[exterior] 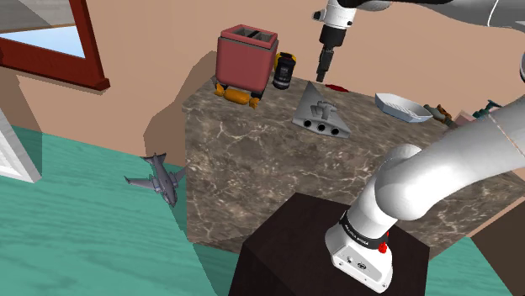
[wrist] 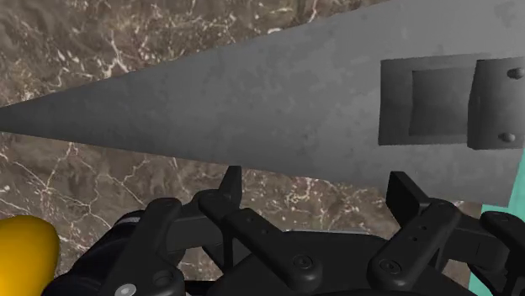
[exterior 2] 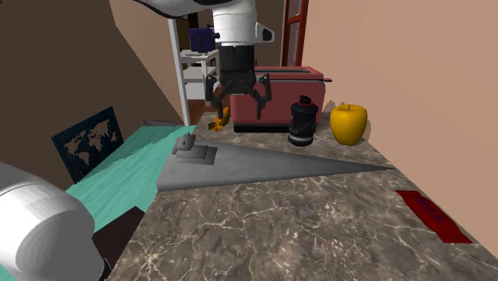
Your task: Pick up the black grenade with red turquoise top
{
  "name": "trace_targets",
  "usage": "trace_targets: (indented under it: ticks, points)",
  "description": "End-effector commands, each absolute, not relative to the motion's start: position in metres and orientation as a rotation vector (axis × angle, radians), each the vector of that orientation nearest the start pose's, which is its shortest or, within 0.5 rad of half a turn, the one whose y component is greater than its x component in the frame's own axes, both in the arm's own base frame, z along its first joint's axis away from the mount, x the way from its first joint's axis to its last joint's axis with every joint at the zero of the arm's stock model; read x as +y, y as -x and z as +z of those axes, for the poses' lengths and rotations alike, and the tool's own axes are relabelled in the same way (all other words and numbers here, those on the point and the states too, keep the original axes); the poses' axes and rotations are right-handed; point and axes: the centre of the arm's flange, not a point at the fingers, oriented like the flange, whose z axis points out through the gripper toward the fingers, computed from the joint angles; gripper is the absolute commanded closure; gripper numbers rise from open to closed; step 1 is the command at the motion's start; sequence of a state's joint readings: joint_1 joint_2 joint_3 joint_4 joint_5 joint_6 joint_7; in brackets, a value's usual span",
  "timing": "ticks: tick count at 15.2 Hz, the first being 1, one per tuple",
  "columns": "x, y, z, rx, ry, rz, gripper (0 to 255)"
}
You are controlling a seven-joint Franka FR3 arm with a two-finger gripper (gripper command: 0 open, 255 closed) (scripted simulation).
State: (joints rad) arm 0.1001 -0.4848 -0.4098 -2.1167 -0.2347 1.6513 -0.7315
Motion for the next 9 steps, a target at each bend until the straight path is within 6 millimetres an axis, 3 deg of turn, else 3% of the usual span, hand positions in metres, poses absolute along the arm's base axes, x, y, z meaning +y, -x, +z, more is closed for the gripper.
trace_targets:
  ticks: [1, 9]
  points:
    - [-0.199, -0.396, 0.588, -0.869, 3.058, 0.036, 0]
    - [-0.261, -0.474, 0.591, -1.241, 2.93, -0.039, 0]
